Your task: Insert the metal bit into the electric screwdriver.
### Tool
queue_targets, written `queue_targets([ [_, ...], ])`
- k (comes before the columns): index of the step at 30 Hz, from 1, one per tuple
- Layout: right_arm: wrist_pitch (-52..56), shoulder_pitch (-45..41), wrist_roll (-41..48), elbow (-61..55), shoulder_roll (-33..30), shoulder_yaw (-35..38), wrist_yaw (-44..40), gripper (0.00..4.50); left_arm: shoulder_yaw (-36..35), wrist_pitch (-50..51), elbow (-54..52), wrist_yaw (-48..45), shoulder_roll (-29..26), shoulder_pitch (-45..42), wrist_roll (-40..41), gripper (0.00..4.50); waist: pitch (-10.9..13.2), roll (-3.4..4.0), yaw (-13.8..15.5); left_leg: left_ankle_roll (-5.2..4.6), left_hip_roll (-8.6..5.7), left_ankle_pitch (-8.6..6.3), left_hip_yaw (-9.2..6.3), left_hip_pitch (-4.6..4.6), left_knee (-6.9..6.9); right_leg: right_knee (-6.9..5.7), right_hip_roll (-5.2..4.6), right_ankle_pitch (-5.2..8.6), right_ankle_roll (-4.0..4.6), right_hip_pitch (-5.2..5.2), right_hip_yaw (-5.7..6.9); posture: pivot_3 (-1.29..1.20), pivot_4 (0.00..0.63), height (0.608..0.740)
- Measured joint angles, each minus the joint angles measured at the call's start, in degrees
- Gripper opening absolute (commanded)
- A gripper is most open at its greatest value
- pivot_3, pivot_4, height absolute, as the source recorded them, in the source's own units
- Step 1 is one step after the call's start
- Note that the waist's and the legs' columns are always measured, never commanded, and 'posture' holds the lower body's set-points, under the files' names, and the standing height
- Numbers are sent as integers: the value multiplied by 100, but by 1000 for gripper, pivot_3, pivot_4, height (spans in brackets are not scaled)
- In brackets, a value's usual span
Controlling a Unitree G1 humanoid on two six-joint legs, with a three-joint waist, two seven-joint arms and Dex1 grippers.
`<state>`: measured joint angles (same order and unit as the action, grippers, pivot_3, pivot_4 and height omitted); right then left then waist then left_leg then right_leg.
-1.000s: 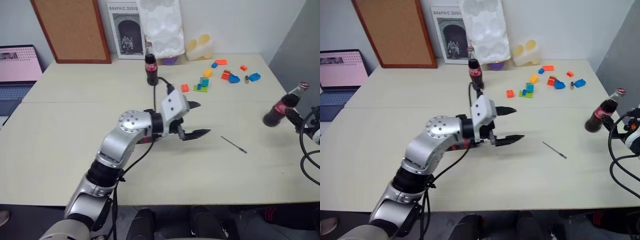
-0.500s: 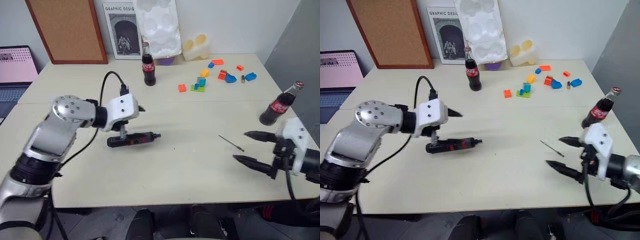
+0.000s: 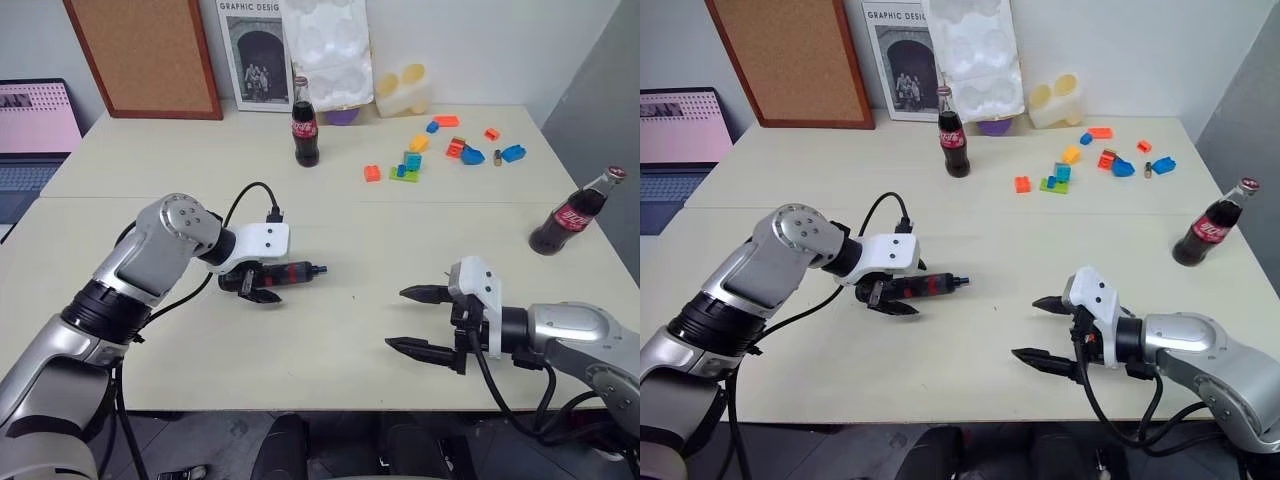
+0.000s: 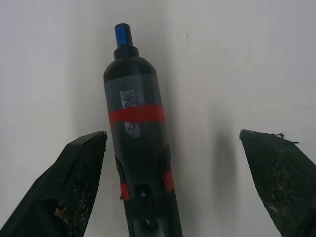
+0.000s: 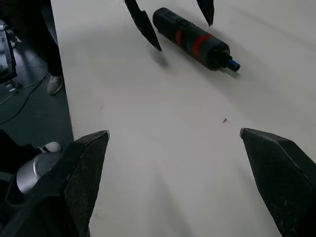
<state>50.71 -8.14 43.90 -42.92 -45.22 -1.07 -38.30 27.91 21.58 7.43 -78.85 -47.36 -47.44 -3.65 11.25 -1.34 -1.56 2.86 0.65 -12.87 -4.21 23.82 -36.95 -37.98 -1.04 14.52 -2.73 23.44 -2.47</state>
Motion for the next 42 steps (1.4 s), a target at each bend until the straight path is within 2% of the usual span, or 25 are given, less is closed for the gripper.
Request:
queue_targets([
  [8, 5, 250, 3, -224, 158, -87, 359, 4479, 222, -243, 816, 48, 653, -436, -461, 4500, 0, 0, -9, 0, 0, 0, -2, -1, -4, -6, 1, -1, -1, -1, 0, 0, 150, 740],
  [13, 4, 330, 23, -329, 264, -76, 478, 4479, 326, -346, 1244, -77, 790, -611, -659, 4500, 0, 0, -30, 0, 0, 0, -1, -2, -3, -6, 1, -1, -1, -1, -1, 0, 150, 740],
  [16, 4, 335, 18, -332, 298, -81, 528, 4500, 360, -367, 1332, -183, 842, -620, -749, 4040, 0, 0, -28, -1, 0, 0, -2, -2, -4, -9, 1, -1, 0, -1, -1, 0, 150, 740],
  [26, -15, 354, -44, -334, 366, -215, 622, 4500, 363, -331, 1522, -155, 1120, -656, -922, 1926, -2, 1, -21, -1, -1, 1, -3, -4, -6, -12, 1, -1, -1, -3, -1, 0, 150, 740],
  [28, -18, 353, -63, -334, 366, -229, 624, 4500, 360, -332, 1542, -153, 1167, -671, -964, 1680, -2, 1, -21, -1, -2, 1, -3, -6, -7, -12, 1, -1, -1, -5, -1, 0, 150, 740],
  [42, -35, 374, -91, -334, 301, -105, 555, 4500, 104, -845, 1602, 293, 1436, -562, -948, 1678, -4, 2, 26, -2, -8, 2, -8, -8, -15, -11, -5, -5, -6, -17, 2, 0, 150, 740],
])
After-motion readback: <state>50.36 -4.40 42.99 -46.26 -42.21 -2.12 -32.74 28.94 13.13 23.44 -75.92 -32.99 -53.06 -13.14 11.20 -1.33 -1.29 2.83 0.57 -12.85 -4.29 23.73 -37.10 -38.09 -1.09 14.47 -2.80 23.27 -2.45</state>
